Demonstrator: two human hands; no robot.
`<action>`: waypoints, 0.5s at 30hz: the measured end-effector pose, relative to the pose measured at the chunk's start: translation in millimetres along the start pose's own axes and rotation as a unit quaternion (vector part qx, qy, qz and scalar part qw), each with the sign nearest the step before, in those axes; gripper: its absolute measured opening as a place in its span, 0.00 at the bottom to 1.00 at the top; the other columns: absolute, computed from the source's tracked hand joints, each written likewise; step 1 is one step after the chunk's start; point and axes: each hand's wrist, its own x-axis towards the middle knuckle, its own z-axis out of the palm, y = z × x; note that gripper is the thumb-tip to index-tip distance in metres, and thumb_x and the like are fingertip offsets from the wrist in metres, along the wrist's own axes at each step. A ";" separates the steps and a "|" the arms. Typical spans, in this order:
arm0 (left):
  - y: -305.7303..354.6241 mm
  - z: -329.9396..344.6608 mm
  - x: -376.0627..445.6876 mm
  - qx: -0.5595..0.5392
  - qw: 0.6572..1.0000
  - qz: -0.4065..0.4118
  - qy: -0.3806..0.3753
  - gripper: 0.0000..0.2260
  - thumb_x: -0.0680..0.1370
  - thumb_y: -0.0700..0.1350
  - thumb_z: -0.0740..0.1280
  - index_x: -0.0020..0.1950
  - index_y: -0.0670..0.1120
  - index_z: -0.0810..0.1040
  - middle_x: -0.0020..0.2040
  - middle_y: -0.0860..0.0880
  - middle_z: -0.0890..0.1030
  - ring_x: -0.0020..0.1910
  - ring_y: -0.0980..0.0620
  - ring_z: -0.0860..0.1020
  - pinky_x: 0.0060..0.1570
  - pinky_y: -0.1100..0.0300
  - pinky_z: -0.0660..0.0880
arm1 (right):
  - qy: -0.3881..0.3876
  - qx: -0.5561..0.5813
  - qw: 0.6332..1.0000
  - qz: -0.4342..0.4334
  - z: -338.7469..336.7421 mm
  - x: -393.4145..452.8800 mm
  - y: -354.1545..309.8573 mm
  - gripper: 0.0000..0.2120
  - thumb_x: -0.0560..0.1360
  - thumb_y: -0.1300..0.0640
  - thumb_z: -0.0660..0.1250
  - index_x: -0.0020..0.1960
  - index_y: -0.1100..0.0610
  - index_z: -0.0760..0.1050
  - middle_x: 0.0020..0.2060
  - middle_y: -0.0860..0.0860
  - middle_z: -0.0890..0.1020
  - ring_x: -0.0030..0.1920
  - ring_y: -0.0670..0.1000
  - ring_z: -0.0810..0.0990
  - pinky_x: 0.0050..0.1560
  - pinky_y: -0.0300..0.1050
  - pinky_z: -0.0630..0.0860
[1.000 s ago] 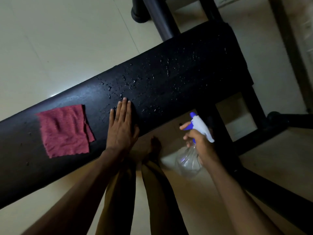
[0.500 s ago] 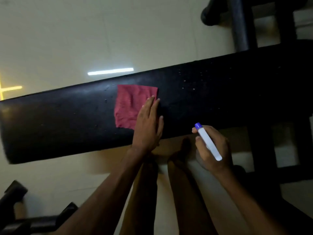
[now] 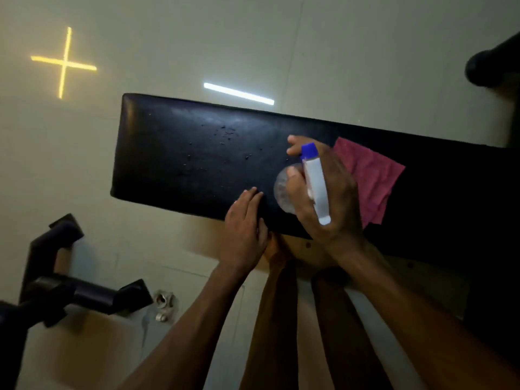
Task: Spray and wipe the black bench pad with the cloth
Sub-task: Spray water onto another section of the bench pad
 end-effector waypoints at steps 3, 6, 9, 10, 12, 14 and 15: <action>-10.9 -1.4 -4.8 -0.017 1.000 -0.011 0.001 0.24 0.80 0.41 0.65 0.77 0.42 0.68 0.77 0.44 0.69 0.77 0.46 0.65 0.77 0.48 0.62 | -0.012 -0.007 1.000 -0.003 32.0 17.4 -1.8 0.20 0.80 0.55 0.65 0.64 0.71 0.74 0.57 0.63 0.81 0.50 0.49 0.80 0.56 0.27 0.71; -13.5 1.2 -9.0 -0.044 0.999 -0.020 0.010 0.24 0.80 0.41 0.65 0.77 0.43 0.67 0.77 0.44 0.68 0.78 0.47 0.64 0.78 0.49 0.61 | -0.043 -0.021 0.999 0.001 50.9 21.4 -0.6 0.25 0.80 0.50 0.66 0.67 0.69 0.72 0.57 0.61 0.80 0.42 0.50 0.80 0.48 0.32 0.76; -10.1 1.8 -14.2 -0.073 0.996 -0.044 0.018 0.24 0.81 0.41 0.65 0.77 0.43 0.67 0.77 0.44 0.68 0.78 0.47 0.63 0.77 0.47 0.62 | -0.063 -0.034 0.997 0.008 55.9 21.0 0.7 0.27 0.79 0.47 0.65 0.68 0.66 0.72 0.57 0.58 0.80 0.46 0.51 0.80 0.49 0.37 0.78; -8.5 1.8 -15.0 -0.083 0.995 -0.051 0.022 0.23 0.82 0.42 0.64 0.77 0.43 0.67 0.77 0.44 0.68 0.78 0.47 0.63 0.77 0.46 0.62 | -0.070 -0.039 0.997 0.007 56.1 21.9 1.0 0.25 0.79 0.48 0.66 0.68 0.65 0.72 0.55 0.57 0.80 0.47 0.51 0.80 0.49 0.38 0.78; -6.4 2.1 -16.3 -0.100 0.993 -0.057 0.027 0.22 0.82 0.43 0.63 0.77 0.43 0.67 0.77 0.44 0.69 0.78 0.48 0.63 0.77 0.46 0.63 | -0.093 -0.047 0.994 0.012 55.6 24.6 1.1 0.26 0.78 0.52 0.70 0.71 0.62 0.70 0.54 0.56 0.81 0.49 0.51 0.80 0.51 0.38 0.77; -5.3 3.4 -18.0 -0.104 0.993 -0.047 0.026 0.22 0.82 0.43 0.63 0.76 0.43 0.68 0.76 0.45 0.70 0.78 0.48 0.64 0.76 0.46 0.64 | -0.114 -0.050 0.992 0.032 52.9 27.1 2.1 0.33 0.75 0.52 0.73 0.75 0.60 0.65 0.56 0.55 0.81 0.53 0.52 0.81 0.52 0.36 0.77; -4.6 4.0 -19.0 -0.102 0.994 -0.041 0.024 0.21 0.82 0.42 0.63 0.76 0.43 0.69 0.76 0.45 0.70 0.78 0.49 0.64 0.76 0.46 0.64 | -0.121 -0.051 0.991 0.041 50.7 27.3 3.3 0.37 0.74 0.51 0.74 0.77 0.58 0.62 0.58 0.55 0.80 0.54 0.52 0.81 0.52 0.39 0.78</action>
